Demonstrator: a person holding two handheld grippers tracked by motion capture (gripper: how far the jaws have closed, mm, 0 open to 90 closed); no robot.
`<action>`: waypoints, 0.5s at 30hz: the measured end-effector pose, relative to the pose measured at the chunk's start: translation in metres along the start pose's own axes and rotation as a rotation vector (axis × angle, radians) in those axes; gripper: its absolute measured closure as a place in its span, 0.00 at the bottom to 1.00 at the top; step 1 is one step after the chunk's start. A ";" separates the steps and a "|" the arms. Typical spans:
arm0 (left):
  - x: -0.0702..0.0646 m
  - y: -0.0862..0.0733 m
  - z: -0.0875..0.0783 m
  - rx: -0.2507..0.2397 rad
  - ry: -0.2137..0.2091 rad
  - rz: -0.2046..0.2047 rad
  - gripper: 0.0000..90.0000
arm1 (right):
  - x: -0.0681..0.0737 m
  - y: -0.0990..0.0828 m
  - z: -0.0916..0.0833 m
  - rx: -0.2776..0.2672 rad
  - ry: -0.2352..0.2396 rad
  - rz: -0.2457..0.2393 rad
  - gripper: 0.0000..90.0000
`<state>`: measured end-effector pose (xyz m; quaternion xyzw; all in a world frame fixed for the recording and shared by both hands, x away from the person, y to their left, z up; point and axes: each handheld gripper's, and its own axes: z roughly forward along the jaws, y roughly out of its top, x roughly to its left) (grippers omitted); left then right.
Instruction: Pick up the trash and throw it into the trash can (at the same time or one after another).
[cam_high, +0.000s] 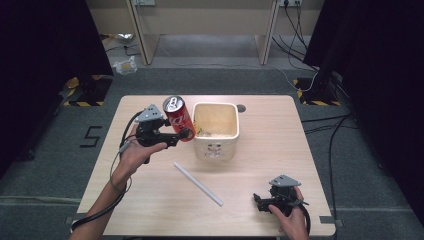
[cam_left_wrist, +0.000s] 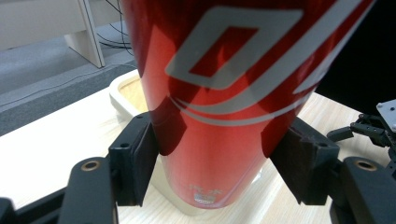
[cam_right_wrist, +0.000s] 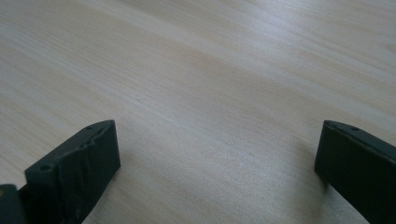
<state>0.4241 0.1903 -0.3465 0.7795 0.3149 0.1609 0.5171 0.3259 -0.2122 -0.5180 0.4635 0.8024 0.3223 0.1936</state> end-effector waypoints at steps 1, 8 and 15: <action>0.000 0.001 0.003 0.001 0.000 0.000 0.38 | 0.000 0.000 0.000 0.000 -0.001 -0.001 0.00; -0.001 0.014 0.020 0.000 -0.011 0.002 0.38 | 0.000 0.000 0.000 0.000 0.002 0.002 0.00; 0.000 0.019 0.037 0.012 -0.014 -0.005 0.38 | 0.000 0.000 0.000 0.000 0.004 0.000 0.00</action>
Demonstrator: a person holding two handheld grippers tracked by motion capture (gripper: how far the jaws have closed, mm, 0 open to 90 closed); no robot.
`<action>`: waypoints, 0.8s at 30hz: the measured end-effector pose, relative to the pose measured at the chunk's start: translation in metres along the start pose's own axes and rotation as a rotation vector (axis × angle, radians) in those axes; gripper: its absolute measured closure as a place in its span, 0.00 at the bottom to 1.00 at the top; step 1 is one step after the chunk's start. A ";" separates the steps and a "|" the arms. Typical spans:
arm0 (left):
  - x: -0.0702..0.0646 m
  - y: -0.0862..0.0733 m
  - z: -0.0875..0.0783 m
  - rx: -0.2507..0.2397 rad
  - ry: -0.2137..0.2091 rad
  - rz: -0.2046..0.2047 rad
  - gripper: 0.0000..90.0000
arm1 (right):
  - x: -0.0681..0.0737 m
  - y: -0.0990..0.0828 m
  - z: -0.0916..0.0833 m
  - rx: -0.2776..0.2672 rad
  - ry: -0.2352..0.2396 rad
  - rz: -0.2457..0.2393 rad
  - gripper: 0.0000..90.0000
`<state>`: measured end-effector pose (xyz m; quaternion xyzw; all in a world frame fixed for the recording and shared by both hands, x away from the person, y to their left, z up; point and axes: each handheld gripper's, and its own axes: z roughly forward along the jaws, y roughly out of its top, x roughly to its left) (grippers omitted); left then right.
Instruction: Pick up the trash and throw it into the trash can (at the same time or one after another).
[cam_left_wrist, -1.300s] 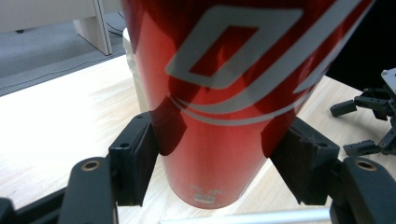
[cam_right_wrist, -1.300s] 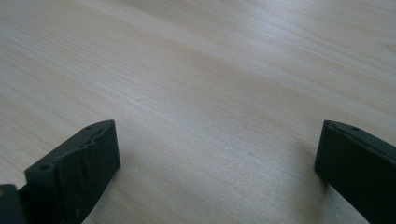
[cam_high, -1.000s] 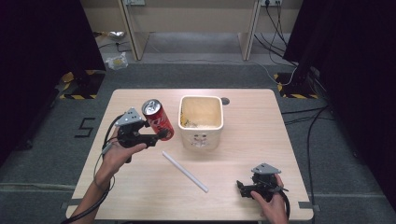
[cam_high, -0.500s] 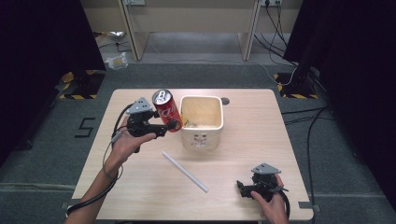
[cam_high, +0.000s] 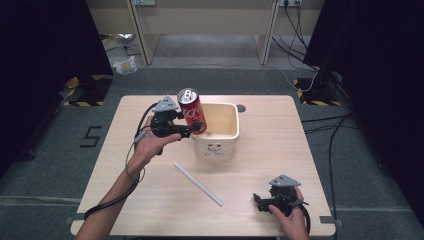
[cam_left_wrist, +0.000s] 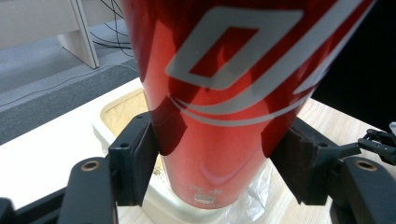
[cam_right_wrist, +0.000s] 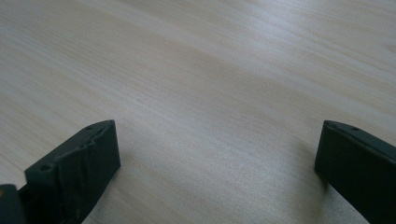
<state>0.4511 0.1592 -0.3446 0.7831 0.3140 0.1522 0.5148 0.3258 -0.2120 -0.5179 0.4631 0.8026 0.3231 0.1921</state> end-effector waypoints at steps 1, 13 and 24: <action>0.000 0.000 0.002 0.002 -0.001 -0.001 0.38 | 0.000 0.000 0.000 0.002 -0.001 -0.001 0.00; 0.003 0.004 0.028 0.023 0.006 -0.001 0.37 | 0.000 0.000 0.000 0.001 -0.001 -0.004 0.00; 0.005 0.001 0.047 0.077 0.017 0.000 0.37 | 0.000 0.000 0.000 0.002 0.002 -0.008 0.00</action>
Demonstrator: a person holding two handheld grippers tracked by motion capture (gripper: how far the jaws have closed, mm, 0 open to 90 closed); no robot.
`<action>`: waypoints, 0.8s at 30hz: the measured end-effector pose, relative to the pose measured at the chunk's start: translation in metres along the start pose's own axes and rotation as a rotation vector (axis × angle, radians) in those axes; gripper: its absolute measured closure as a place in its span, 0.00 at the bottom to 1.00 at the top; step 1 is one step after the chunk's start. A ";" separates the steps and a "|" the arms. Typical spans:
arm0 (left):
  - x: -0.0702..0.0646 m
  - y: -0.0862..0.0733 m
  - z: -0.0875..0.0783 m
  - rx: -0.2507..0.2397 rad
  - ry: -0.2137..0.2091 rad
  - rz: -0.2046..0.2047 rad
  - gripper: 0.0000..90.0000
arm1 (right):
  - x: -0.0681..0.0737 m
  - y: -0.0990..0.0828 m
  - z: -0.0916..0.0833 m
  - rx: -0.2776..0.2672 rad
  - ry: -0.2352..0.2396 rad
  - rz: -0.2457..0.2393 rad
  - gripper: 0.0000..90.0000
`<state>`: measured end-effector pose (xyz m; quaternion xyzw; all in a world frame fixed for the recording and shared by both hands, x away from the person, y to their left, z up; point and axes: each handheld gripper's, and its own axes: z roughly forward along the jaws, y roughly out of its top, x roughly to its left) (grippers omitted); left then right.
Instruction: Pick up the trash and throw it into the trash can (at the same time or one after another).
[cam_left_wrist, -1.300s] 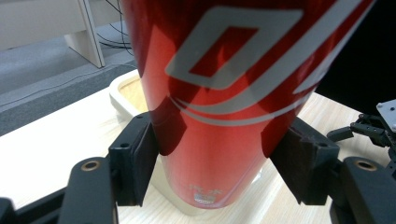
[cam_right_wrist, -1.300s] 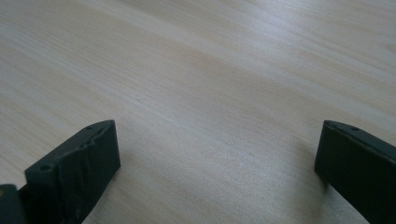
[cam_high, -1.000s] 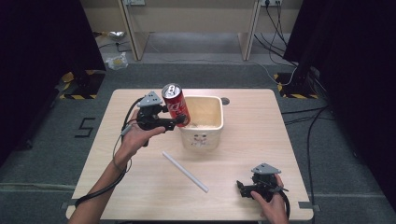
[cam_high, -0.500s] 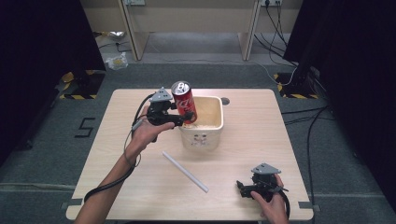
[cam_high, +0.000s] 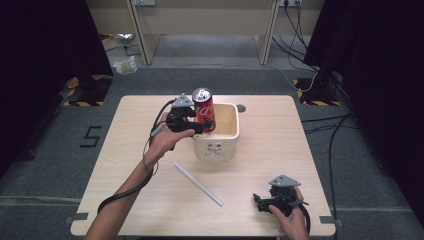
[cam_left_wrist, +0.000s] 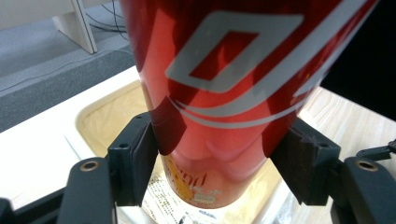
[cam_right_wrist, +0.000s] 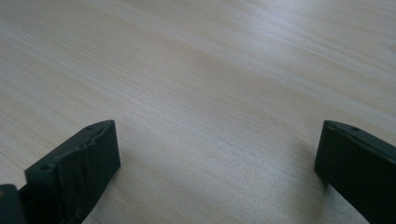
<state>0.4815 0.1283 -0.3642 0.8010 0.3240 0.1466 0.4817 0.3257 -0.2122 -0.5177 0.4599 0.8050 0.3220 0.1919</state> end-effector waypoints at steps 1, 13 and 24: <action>0.000 -0.001 0.002 0.003 0.002 -0.001 0.37 | 0.000 0.000 0.000 -0.001 0.001 0.002 0.00; 0.001 -0.010 0.013 0.065 -0.002 -0.008 0.36 | 0.000 0.000 0.000 -0.003 0.003 0.001 0.00; 0.000 -0.012 0.015 0.073 -0.006 -0.006 0.36 | 0.000 0.000 0.000 -0.003 0.005 -0.002 0.00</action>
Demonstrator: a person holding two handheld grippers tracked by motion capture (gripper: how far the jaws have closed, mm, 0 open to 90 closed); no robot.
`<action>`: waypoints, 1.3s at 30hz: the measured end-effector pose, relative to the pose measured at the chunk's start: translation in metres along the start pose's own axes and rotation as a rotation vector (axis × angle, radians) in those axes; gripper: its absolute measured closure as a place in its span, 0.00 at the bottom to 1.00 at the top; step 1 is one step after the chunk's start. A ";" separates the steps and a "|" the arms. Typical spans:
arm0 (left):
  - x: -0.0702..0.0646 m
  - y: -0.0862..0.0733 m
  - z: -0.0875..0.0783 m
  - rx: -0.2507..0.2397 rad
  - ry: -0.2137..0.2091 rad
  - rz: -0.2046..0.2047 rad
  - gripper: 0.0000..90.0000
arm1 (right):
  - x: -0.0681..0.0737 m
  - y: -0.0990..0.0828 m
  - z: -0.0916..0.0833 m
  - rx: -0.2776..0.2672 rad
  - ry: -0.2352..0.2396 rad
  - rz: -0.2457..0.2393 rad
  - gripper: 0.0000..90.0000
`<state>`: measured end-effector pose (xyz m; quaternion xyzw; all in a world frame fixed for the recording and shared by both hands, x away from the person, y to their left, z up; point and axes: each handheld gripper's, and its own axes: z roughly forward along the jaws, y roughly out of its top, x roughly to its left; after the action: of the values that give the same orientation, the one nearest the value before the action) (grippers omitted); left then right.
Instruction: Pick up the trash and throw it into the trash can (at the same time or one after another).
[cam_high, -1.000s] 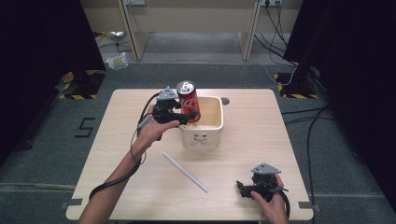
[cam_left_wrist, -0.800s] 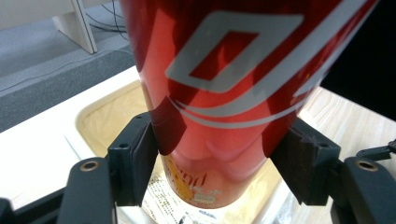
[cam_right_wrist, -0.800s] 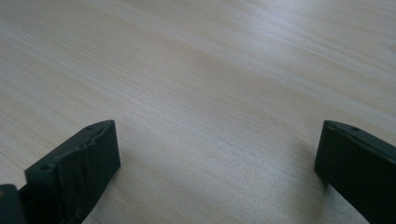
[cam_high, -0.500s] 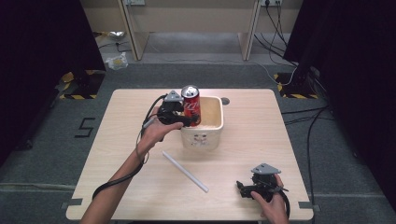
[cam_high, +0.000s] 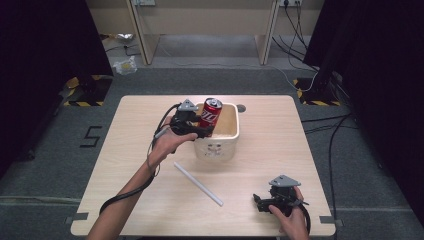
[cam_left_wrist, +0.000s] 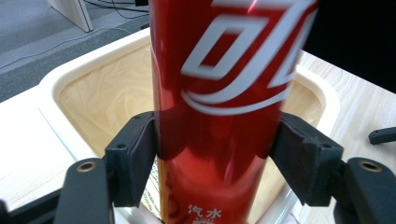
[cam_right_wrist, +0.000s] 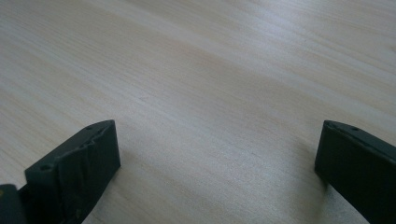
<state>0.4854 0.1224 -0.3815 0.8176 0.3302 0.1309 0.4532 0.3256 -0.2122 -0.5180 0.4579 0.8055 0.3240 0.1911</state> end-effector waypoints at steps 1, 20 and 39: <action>0.000 0.000 0.000 -0.001 -0.002 0.001 0.36 | 0.000 0.000 0.000 0.000 0.000 0.000 0.00; -0.003 0.001 -0.015 -0.023 -0.012 -0.005 0.34 | 0.000 0.000 0.000 0.001 0.002 0.001 0.00; -0.017 -0.015 -0.056 -0.057 -0.031 -0.015 0.29 | 0.000 0.000 0.000 0.001 0.001 0.000 0.00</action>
<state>0.4378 0.1536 -0.3617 0.8037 0.3254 0.1244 0.4825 0.3255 -0.2122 -0.5180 0.4578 0.8058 0.3238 0.1904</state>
